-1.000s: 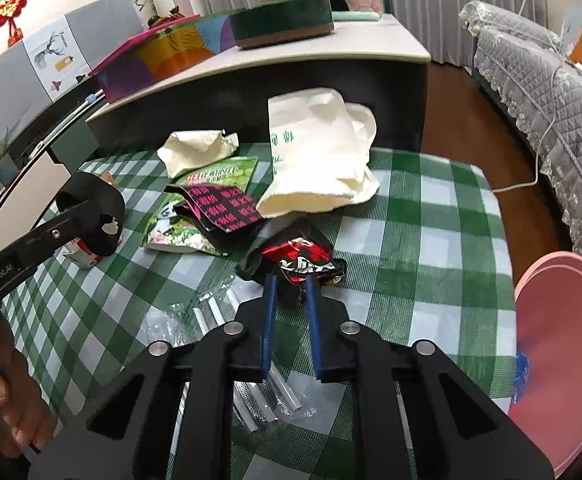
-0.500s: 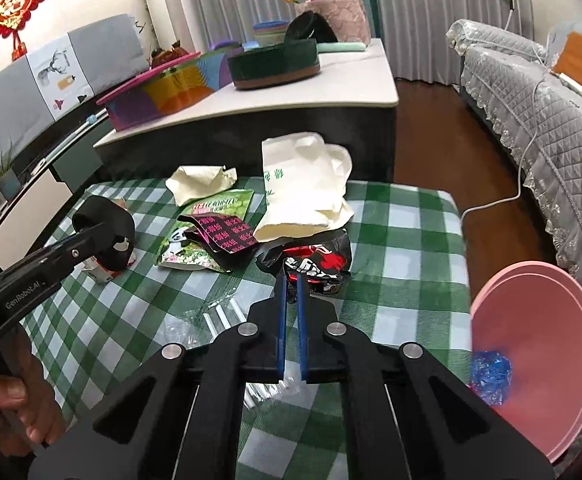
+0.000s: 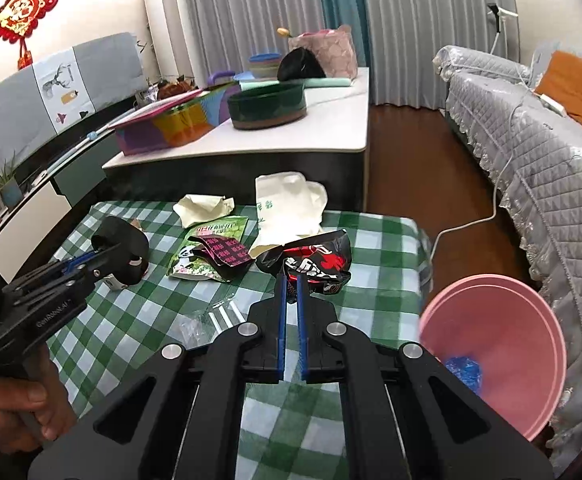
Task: Collect trash
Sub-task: 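Carry the strap and wrapper over the pink basin and open both tools to drop them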
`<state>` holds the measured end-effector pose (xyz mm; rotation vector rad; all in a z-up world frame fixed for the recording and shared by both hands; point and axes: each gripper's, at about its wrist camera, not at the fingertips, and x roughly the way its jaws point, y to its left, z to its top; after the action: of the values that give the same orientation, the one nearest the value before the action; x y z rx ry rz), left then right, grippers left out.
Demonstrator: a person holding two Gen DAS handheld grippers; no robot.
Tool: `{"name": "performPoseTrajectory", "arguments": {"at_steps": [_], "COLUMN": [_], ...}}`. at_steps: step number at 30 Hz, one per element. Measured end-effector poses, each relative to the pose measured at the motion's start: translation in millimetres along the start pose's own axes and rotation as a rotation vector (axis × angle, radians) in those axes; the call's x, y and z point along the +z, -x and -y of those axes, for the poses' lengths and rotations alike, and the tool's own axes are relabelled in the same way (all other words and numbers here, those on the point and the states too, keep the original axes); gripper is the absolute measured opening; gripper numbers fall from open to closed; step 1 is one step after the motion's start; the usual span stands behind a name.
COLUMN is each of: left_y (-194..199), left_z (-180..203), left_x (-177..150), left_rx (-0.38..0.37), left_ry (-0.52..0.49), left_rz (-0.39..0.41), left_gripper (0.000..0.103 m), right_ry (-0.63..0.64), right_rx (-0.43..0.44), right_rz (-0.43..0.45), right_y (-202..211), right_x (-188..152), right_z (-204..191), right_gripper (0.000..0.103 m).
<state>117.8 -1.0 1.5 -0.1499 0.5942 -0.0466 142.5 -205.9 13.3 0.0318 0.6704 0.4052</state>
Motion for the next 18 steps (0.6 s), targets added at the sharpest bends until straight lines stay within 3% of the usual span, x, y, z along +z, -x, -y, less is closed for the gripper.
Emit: {"name": "performPoseTrajectory", "arguments": {"at_steps": [10, 18], "left_y": [15, 17], "left_z": [45, 81], "left_x": [2, 7], "left_rx": [-0.066, -0.118], "left_ry": [-0.082, -0.110], "left_rz": [0.011, 0.000], "left_gripper": [0.017, 0.017], "right_ry": [-0.013, -0.020], "right_rx": [-0.054, -0.135], "right_rz": [0.072, 0.128], "right_y": [67, 112], "right_x": [12, 28], "right_z": [34, 88], "right_gripper": [0.005, 0.005]}}
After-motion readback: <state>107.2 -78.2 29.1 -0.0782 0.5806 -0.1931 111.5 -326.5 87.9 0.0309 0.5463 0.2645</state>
